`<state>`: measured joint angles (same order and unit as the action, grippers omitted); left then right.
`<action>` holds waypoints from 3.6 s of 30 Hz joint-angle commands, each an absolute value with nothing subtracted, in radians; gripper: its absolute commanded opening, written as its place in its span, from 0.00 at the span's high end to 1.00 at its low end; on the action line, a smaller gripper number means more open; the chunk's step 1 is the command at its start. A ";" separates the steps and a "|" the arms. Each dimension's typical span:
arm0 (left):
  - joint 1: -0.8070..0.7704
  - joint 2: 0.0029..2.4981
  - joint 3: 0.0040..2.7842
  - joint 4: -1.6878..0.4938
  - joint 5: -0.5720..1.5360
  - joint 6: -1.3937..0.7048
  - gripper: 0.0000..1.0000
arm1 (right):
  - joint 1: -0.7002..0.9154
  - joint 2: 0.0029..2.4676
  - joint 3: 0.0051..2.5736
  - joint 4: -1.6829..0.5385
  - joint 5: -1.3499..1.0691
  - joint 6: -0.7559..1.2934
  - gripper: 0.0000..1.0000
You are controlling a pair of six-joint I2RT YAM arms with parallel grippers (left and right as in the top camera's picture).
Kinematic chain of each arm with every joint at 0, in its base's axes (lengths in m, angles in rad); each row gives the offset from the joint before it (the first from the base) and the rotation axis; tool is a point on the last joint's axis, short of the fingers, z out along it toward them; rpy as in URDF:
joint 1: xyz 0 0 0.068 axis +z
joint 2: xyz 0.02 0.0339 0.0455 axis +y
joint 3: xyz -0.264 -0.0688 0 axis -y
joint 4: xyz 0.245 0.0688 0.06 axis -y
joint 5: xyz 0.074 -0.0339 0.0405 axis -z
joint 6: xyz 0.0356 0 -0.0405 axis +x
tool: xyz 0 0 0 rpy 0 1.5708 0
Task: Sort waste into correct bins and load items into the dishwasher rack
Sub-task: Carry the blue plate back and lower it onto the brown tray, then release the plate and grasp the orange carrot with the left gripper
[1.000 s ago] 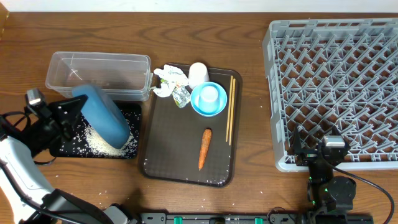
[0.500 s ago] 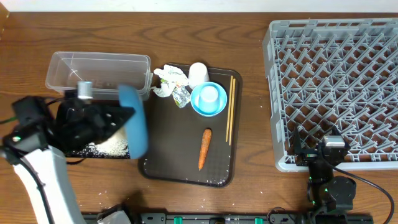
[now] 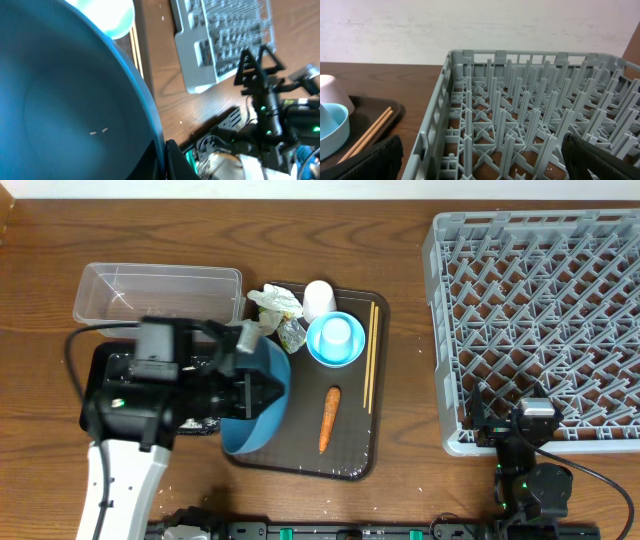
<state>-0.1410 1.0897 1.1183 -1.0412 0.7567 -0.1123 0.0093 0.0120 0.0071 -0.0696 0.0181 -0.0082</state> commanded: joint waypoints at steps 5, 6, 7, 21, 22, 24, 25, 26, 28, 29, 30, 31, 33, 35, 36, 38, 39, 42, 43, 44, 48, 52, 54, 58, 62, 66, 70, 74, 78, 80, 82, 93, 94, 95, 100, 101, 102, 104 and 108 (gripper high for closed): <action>-0.342 1.177 1.116 -0.982 0.440 -0.302 0.94 | 0.007 0.007 0.006 -0.074 0.018 -0.016 0.01; -0.357 1.190 1.116 -0.976 0.415 -0.315 0.94 | 0.007 0.007 0.006 -0.074 0.018 -0.016 0.01; -0.372 1.206 1.116 -0.966 0.389 -0.321 0.94 | 0.007 0.007 0.006 -0.074 0.018 -0.016 0.01; -0.475 1.440 1.116 -0.857 0.354 -0.320 0.94 | 0.007 0.007 0.006 -0.074 0.018 -0.016 0.01; -0.479 1.452 1.116 -0.852 0.354 -0.320 0.94 | 0.007 0.007 0.006 -0.074 0.018 -0.016 0.01; -0.487 1.475 1.116 -0.843 0.354 -0.321 0.93 | 0.007 0.007 0.006 -0.074 0.018 -0.016 0.01; -0.491 1.485 1.116 -0.840 0.354 -0.321 0.92 | 0.007 0.007 0.006 -0.074 0.018 -0.016 0.01; -0.492 1.493 1.116 -0.839 0.354 -0.321 0.88 | 0.007 0.007 0.006 -0.074 0.018 -0.016 0.01; -0.493 1.505 1.116 -0.836 0.354 -0.321 0.83 | 0.007 0.007 0.006 -0.074 0.018 -0.016 0.01; -0.492 1.509 1.116 -0.835 0.353 -0.328 0.83 | 0.007 0.007 0.006 -0.074 0.018 -0.016 0.01; -0.492 1.510 1.116 -0.834 0.354 -0.328 0.83 | 0.007 0.007 0.006 -0.074 0.018 -0.016 0.01; -0.493 1.509 1.116 -0.831 0.354 -0.328 0.78 | 0.007 0.007 0.006 -0.074 0.018 -0.016 0.01; -0.492 1.508 1.117 -0.827 0.354 -0.328 0.73 | 0.007 0.007 0.006 -0.074 0.018 -0.016 0.01; -0.492 1.508 1.118 -0.827 0.354 -0.328 0.69 | 0.007 0.007 0.006 -0.074 0.018 -0.016 0.01; -0.493 1.508 1.120 -0.828 0.355 -0.328 0.69 | 0.007 0.007 0.006 -0.074 0.018 -0.016 0.01; -0.493 1.507 1.131 -0.834 0.358 -0.328 0.68 | 0.007 0.007 0.006 -0.074 0.018 -0.016 0.01; -0.493 1.507 1.140 -0.840 0.358 -0.328 0.67 | 0.007 0.007 0.006 -0.074 0.018 -0.016 0.01; -0.493 1.507 1.183 -0.861 0.358 -0.328 0.62 | 0.007 0.007 0.006 -0.074 0.018 -0.016 0.01; -0.493 1.507 1.203 -0.869 0.358 -0.328 0.59 | 0.007 0.007 0.006 -0.074 0.018 -0.016 0.01; -0.493 1.507 1.220 -0.873 0.357 -0.328 0.49 | 0.007 0.007 0.006 -0.074 0.018 -0.016 0.01; -0.493 1.507 1.280 -0.879 0.358 -0.358 0.22 | 0.007 0.007 0.006 -0.074 0.018 -0.016 0.01; -0.513 1.512 1.289 -0.922 0.355 -0.348 0.19 | 0.007 0.007 0.006 -0.074 0.018 -0.016 0.01; -0.538 1.525 1.288 -0.952 0.345 -0.319 0.19 | 0.007 0.007 0.006 -0.074 0.018 -0.016 0.01; -0.601 1.564 1.280 -0.963 0.328 -0.278 0.18 | 0.007 0.007 0.006 -0.074 0.018 -0.016 0.01; -0.683 1.615 1.280 -0.947 0.231 -0.292 0.19 | 0.007 0.007 0.006 -0.074 0.018 -0.016 0.01; -0.755 1.670 1.280 -0.926 0.132 -0.337 0.20 | 0.007 0.007 0.006 -0.074 0.018 -0.016 0.01; -0.808 1.727 1.280 -0.900 0.110 -0.342 0.20 | 0.007 0.007 0.006 -0.074 0.018 -0.016 0.01; -0.843 1.776 1.280 -0.874 0.057 -0.344 0.20 | 0.007 0.007 0.006 -0.074 0.018 -0.016 0.01; -0.855 1.806 1.280 -0.853 0.009 -0.344 0.20 | 0.007 0.007 0.006 -0.074 0.018 -0.016 0.01; -0.855 1.814 1.280 -0.842 -0.013 -0.343 0.20 | 0.007 0.007 0.006 -0.074 0.018 -0.016 0.01; -0.855 1.821 1.280 -0.830 -0.039 -0.342 0.20 | 0.007 0.007 0.006 -0.074 0.018 -0.016 0.01; -0.856 1.871 1.280 -0.783 -0.065 -0.334 0.20 | 0.007 0.007 0.006 -0.074 0.018 -0.016 0.01; -0.856 1.878 1.280 -0.783 -0.065 -0.334 0.20 | 0.007 0.007 0.006 -0.074 0.018 -0.016 0.01; -0.856 1.884 1.280 -0.782 -0.065 -0.334 0.20 | 0.007 0.007 0.006 -0.074 0.018 -0.016 0.01; -0.857 1.912 1.280 -0.783 -0.065 -0.335 0.20 | 0.007 0.007 0.006 -0.074 0.018 -0.016 0.01; -0.858 1.917 1.280 -0.783 -0.064 -0.336 0.20 | 0.007 0.007 0.006 -0.074 0.018 -0.016 0.01; -0.860 1.922 1.280 -0.783 -0.064 -0.340 0.20 | 0.007 0.007 0.006 -0.074 0.018 -0.016 0.01; -0.867 1.930 1.279 -0.784 -0.062 -0.353 0.20 | 0.007 0.007 0.006 -0.074 0.018 -0.016 0.01; -0.891 1.938 1.279 -0.782 -0.035 -0.358 0.20 | 0.007 0.007 0.006 -0.074 0.018 -0.016 0.01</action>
